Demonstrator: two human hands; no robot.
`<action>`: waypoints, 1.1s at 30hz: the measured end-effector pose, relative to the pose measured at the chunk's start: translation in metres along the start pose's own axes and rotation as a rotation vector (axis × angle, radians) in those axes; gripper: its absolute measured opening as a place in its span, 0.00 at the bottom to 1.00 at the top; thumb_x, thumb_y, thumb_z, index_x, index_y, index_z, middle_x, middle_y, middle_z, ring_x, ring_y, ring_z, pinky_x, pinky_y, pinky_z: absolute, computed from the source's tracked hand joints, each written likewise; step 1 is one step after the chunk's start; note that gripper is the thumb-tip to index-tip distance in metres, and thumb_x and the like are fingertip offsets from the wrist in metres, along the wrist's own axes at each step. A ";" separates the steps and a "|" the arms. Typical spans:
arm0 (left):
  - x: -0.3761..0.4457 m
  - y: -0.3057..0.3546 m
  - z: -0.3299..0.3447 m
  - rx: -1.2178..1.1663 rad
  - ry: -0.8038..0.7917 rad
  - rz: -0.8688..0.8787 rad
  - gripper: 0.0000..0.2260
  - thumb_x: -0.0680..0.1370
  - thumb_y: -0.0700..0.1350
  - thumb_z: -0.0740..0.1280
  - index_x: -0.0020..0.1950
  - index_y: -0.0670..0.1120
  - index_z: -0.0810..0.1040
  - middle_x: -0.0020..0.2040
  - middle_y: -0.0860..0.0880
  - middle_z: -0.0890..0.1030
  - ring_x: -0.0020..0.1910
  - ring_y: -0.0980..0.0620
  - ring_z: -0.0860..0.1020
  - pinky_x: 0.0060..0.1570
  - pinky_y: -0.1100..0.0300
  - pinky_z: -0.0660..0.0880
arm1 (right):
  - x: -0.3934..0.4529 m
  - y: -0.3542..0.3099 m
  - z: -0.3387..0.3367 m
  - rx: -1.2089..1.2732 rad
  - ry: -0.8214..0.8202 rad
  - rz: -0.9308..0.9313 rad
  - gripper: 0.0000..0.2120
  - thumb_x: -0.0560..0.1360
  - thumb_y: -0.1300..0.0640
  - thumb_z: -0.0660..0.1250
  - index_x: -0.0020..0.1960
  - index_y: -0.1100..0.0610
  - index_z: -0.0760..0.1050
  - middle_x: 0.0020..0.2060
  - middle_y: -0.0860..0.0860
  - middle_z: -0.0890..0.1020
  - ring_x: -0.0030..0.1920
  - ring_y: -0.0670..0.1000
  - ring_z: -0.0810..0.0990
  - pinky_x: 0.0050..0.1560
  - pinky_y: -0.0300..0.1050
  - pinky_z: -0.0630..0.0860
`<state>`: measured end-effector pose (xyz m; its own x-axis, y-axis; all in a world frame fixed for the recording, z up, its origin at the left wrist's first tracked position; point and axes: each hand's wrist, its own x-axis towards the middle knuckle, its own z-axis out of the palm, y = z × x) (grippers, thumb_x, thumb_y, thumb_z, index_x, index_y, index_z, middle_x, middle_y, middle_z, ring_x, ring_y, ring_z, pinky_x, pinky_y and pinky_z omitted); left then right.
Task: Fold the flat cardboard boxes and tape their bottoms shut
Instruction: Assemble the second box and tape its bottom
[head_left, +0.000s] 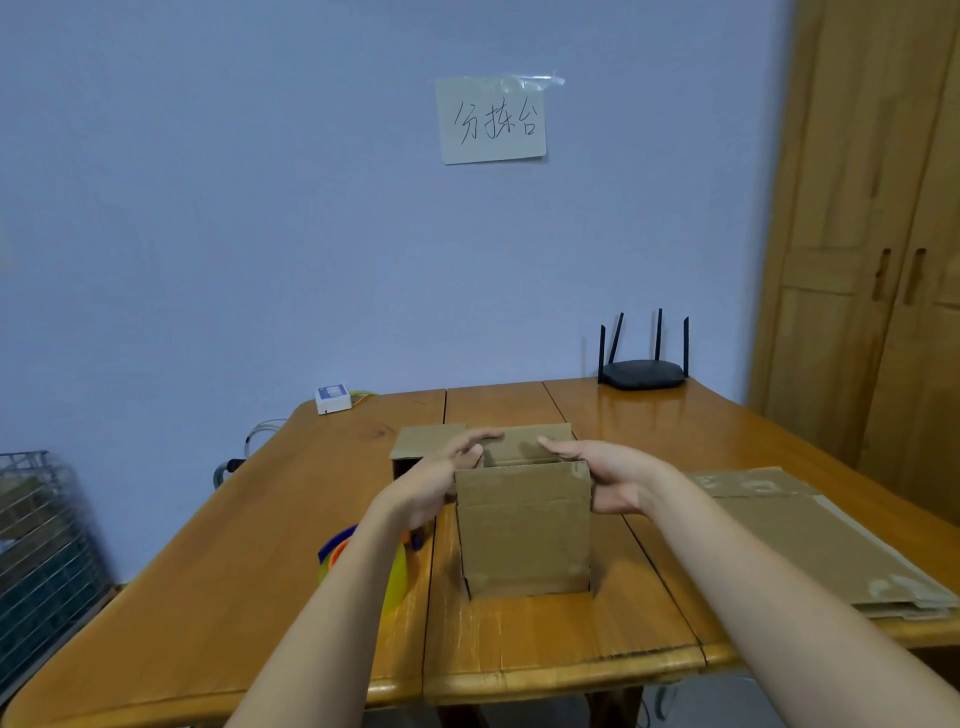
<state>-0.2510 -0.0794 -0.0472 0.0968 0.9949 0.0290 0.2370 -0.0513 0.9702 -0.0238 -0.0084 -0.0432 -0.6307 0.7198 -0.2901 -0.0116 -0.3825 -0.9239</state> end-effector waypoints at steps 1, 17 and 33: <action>-0.001 -0.007 -0.001 -0.021 0.023 0.029 0.12 0.83 0.52 0.60 0.66 0.62 0.76 0.68 0.51 0.73 0.66 0.50 0.73 0.65 0.49 0.73 | 0.001 0.000 0.000 -0.002 -0.008 -0.002 0.21 0.77 0.52 0.71 0.66 0.63 0.76 0.63 0.62 0.80 0.62 0.59 0.80 0.66 0.54 0.75; 0.010 -0.034 0.017 -0.388 0.308 0.061 0.27 0.74 0.39 0.75 0.67 0.62 0.75 0.58 0.42 0.82 0.55 0.42 0.82 0.49 0.45 0.82 | 0.001 0.018 0.002 0.093 0.099 -0.160 0.18 0.78 0.72 0.63 0.64 0.57 0.76 0.57 0.63 0.83 0.52 0.58 0.83 0.58 0.56 0.79; 0.008 -0.031 0.020 -0.398 0.333 0.052 0.17 0.74 0.36 0.74 0.59 0.52 0.81 0.54 0.46 0.85 0.54 0.45 0.83 0.52 0.46 0.82 | 0.005 0.017 0.006 0.090 0.191 -0.182 0.17 0.77 0.75 0.63 0.55 0.56 0.78 0.44 0.61 0.85 0.40 0.55 0.84 0.38 0.50 0.84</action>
<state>-0.2386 -0.0717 -0.0818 -0.2290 0.9691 0.0920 -0.1523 -0.1290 0.9799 -0.0320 -0.0151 -0.0585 -0.4539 0.8745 -0.1707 -0.1859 -0.2803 -0.9417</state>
